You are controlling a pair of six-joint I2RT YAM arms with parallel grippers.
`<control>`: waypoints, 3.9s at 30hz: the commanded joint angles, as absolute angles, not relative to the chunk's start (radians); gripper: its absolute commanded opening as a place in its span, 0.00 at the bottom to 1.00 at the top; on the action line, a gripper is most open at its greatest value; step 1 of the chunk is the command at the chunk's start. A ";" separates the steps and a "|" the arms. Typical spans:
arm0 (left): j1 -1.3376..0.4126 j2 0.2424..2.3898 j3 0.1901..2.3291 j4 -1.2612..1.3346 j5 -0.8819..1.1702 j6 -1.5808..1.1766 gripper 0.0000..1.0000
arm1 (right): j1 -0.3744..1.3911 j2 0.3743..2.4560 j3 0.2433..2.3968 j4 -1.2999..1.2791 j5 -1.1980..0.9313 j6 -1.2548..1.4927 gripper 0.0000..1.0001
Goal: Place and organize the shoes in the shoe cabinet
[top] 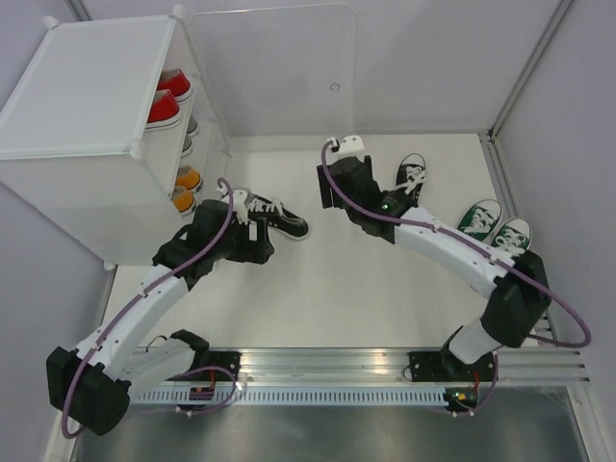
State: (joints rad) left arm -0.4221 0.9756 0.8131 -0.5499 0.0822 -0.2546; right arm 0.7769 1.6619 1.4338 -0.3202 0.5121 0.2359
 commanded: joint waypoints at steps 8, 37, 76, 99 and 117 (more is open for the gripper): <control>-0.638 1.264 1.044 -0.537 -0.033 -0.314 0.91 | 0.779 1.111 0.968 -0.291 0.561 0.414 0.88; -0.689 1.864 1.387 -0.439 -0.175 -0.238 0.56 | 0.778 0.683 0.545 -0.146 0.601 0.431 0.98; -0.546 1.947 1.485 -0.439 -0.189 -0.083 0.02 | 0.779 0.739 0.541 -0.156 0.607 0.451 0.98; -0.206 2.282 2.011 -0.563 -0.046 0.281 0.02 | 0.779 0.827 0.548 -0.150 0.606 0.449 0.98; -0.118 2.347 2.106 -0.483 -0.195 0.347 0.13 | 0.778 0.925 0.561 -0.138 0.575 0.442 0.98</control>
